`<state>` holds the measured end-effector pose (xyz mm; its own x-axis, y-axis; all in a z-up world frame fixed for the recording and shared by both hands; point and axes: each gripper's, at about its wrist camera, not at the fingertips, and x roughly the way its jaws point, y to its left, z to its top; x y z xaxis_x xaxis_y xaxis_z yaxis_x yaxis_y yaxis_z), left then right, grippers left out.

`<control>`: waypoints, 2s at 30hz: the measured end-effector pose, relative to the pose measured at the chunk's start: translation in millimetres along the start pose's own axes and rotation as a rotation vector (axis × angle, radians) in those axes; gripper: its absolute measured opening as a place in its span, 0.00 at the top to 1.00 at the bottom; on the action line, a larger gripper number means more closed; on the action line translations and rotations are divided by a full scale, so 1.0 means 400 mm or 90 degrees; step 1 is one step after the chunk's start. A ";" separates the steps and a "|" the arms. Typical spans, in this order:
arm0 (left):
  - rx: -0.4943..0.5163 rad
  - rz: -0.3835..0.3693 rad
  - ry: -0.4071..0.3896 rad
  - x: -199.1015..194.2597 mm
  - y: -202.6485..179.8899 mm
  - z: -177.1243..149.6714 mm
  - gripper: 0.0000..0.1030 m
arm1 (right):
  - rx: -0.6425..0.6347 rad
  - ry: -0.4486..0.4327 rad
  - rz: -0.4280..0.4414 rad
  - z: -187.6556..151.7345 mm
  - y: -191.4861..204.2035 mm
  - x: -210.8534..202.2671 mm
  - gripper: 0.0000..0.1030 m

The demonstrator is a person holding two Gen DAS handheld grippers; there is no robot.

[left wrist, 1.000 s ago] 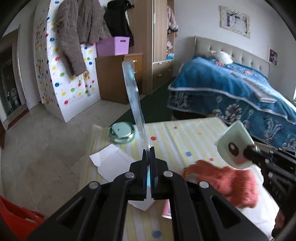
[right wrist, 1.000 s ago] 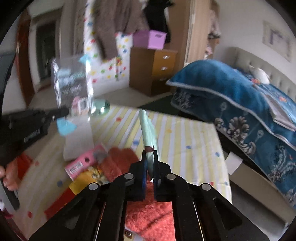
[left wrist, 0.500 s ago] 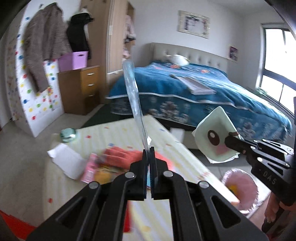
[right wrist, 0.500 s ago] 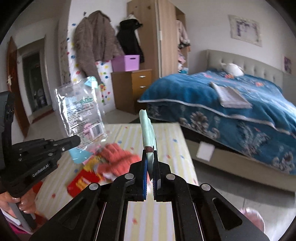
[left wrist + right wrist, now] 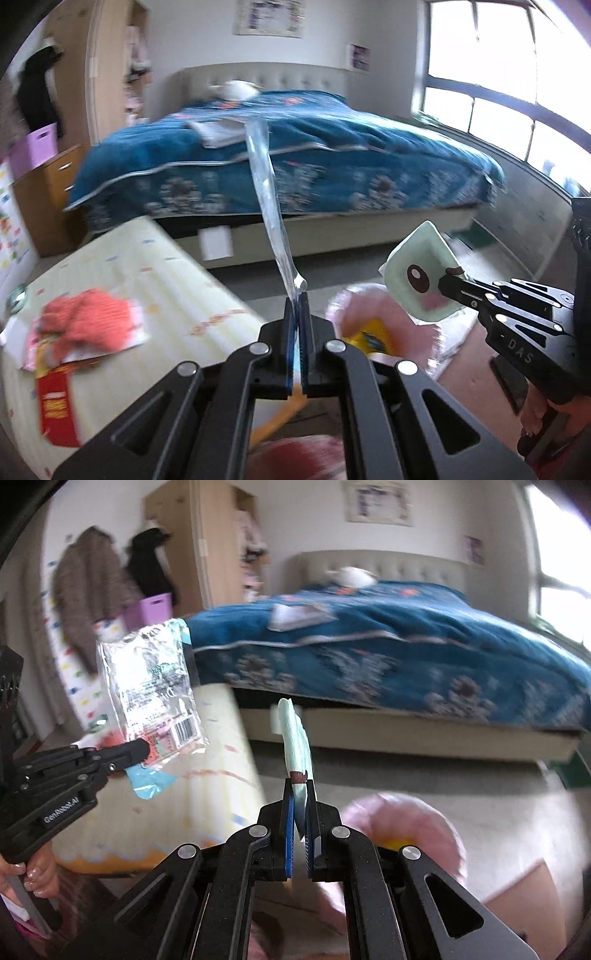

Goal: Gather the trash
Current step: 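Carry the clear bag and green wrapper over the pink bin and open both tools, then move the right tool back to the table and grasp the orange knit glove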

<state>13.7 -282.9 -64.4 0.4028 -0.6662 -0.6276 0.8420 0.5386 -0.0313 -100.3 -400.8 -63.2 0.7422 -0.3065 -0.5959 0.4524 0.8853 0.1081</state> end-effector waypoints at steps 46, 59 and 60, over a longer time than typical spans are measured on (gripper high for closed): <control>-0.046 0.094 0.040 0.001 0.075 -0.038 0.55 | -0.007 0.006 0.045 -0.027 -0.020 0.010 0.67; -0.206 0.296 0.022 -0.211 0.410 -0.173 0.44 | -0.176 0.012 0.176 0.053 0.369 0.069 0.57; -0.219 0.310 0.020 -0.225 0.435 -0.183 0.43 | -0.180 0.014 0.179 0.054 0.384 0.075 0.55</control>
<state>97.8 -91.4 -70.3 0.6984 -0.2876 -0.6554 0.3963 0.9179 0.0195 2.2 -281.7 -47.2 0.8055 -0.0339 -0.5916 0.0771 0.9959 0.0480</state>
